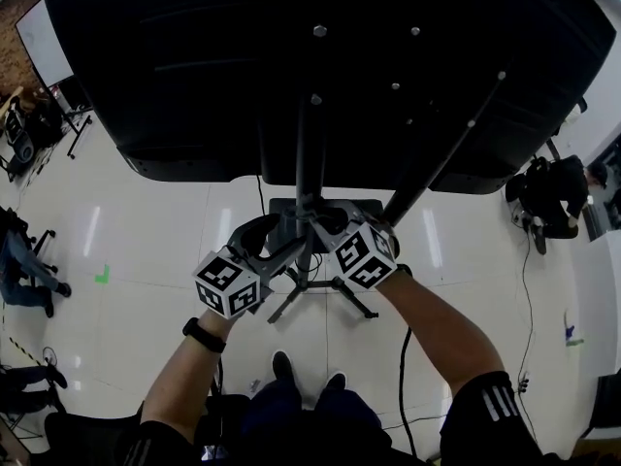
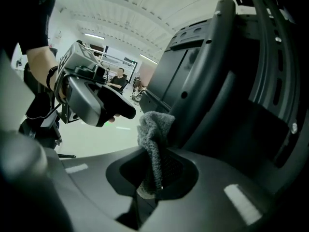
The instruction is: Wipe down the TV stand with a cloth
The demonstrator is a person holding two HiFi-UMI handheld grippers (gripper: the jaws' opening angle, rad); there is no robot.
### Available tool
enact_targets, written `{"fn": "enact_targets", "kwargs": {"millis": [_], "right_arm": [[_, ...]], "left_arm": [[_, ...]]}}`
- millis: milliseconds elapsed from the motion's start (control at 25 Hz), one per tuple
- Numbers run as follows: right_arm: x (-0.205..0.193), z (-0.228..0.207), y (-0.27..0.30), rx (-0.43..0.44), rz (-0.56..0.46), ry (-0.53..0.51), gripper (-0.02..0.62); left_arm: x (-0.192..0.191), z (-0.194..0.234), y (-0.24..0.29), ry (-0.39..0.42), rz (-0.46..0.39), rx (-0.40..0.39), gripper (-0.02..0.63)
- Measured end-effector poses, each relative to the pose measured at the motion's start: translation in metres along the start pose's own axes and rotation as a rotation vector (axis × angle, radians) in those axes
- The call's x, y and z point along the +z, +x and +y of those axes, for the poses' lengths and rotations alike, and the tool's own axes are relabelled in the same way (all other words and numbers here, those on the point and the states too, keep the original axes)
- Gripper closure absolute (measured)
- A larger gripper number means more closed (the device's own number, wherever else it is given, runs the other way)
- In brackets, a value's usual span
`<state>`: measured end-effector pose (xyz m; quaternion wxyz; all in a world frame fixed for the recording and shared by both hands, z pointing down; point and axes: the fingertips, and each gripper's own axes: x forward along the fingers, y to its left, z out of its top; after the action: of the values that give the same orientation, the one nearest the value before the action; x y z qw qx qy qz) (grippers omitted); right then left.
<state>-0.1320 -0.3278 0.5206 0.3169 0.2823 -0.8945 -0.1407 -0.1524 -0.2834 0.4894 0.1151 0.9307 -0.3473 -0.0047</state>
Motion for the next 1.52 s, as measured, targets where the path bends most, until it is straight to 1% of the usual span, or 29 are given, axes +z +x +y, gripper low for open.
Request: {"fn": "enact_targets", "kwargs": {"millis": [120, 400, 600, 800, 960, 1200, 1320, 1520], "right_arm": [[-0.017, 0.011, 0.012, 0.017, 0.011, 0.007, 0.563], [-0.067, 0.039, 0.039, 0.021, 0.039, 0.023, 0.563], [-0.100, 0.059, 0.062, 0.040, 0.065, 0.037, 0.564], [-0.135, 0.076, 0.080, 0.049, 0.093, 0.073, 0.563], [-0.156, 0.090, 0.096, 0.056, 0.087, 0.080, 0.565], [-0.195, 0.114, 0.118, 0.071, 0.110, 0.104, 0.564], [-0.215, 0.124, 0.133, 0.081, 0.132, 0.111, 0.565], [-0.248, 0.143, 0.152, 0.108, 0.166, 0.121, 0.564]], "left_arm": [[-0.019, 0.004, 0.004, -0.015, 0.016, 0.007, 0.298], [-0.071, 0.010, 0.008, -0.058, 0.046, 0.017, 0.298], [-0.110, 0.021, 0.010, -0.069, 0.079, 0.023, 0.298], [-0.150, 0.030, 0.015, -0.086, 0.118, 0.023, 0.298], [-0.187, 0.042, 0.017, -0.119, 0.139, 0.043, 0.298], [-0.248, 0.046, 0.021, -0.167, 0.201, 0.050, 0.298], [-0.272, 0.054, 0.024, -0.167, 0.232, 0.051, 0.298], [-0.307, 0.064, 0.024, -0.206, 0.261, 0.072, 0.298]]}}
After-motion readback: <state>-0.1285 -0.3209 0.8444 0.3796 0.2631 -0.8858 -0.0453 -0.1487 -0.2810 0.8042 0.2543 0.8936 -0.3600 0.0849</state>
